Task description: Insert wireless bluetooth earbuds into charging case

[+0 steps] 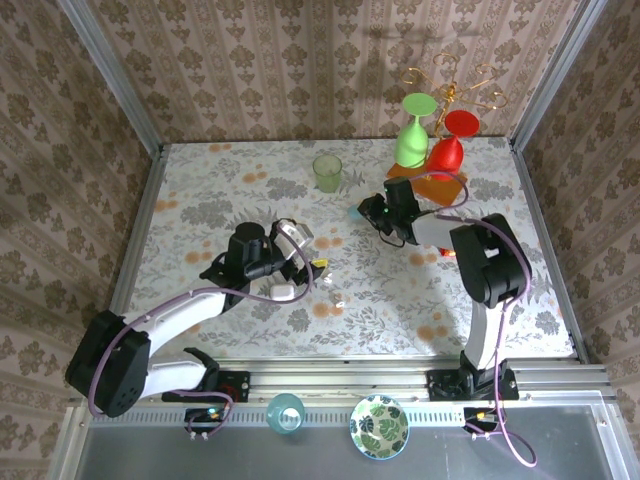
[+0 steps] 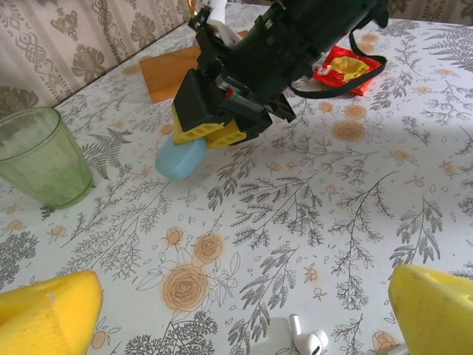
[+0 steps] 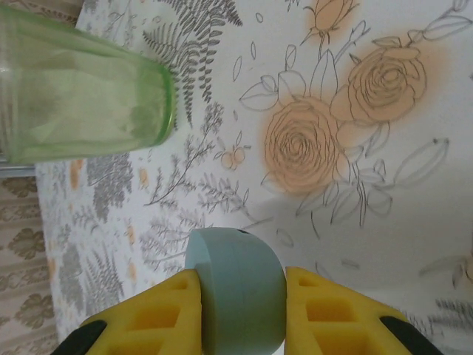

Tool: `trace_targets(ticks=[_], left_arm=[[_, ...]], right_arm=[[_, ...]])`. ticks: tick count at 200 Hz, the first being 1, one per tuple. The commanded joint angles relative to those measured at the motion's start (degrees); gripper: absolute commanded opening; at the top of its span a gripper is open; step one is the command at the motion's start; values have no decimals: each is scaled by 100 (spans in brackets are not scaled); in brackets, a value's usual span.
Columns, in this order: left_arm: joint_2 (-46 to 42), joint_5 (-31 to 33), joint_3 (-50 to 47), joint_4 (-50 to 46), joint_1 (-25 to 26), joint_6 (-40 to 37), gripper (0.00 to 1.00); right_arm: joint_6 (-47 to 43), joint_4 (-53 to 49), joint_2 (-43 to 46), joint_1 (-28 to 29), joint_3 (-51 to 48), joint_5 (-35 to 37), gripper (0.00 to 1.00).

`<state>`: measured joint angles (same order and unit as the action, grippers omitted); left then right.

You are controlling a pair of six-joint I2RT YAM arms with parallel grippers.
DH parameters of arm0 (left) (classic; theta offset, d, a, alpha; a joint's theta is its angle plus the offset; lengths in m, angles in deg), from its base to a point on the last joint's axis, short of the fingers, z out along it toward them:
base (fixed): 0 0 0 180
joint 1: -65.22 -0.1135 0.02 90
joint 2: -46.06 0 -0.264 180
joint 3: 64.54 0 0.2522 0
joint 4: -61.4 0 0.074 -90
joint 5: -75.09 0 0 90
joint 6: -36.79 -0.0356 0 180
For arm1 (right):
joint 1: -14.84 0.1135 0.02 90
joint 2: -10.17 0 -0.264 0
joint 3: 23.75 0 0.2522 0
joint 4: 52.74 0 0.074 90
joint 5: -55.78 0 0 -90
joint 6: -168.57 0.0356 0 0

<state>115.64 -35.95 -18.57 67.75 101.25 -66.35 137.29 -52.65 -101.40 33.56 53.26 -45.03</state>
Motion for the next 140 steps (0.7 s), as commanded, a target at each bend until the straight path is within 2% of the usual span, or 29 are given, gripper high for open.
trace_targets(ticks=[1,25,48,71,89,111,140], left_arm=[[-166,232,-117,36,26,35,100],[-284,694,-103,-198,1,369,100],[-348,1519,135,-931,-21,838,100],[-340,2071,468,-1975,-22,1400,100],[-362,2289,611,-2553,-51,1916,100],[-507,2027,505,-2848,-372,2775,100],[-770,1294,181,-2976,-1252,4068,100]], right_arm=[[-172,-187,-260,-15,344,246,22],[-358,-402,-272,-37,449,311,40],[-628,-558,29,-90,305,481,60],[-1048,-611,524,-105,-32,537,72],[-1587,-520,973,-73,-351,373,77],[-2731,-137,1571,39,-874,-304,79],[-4595,199,2253,432,-1546,-1220,87]])
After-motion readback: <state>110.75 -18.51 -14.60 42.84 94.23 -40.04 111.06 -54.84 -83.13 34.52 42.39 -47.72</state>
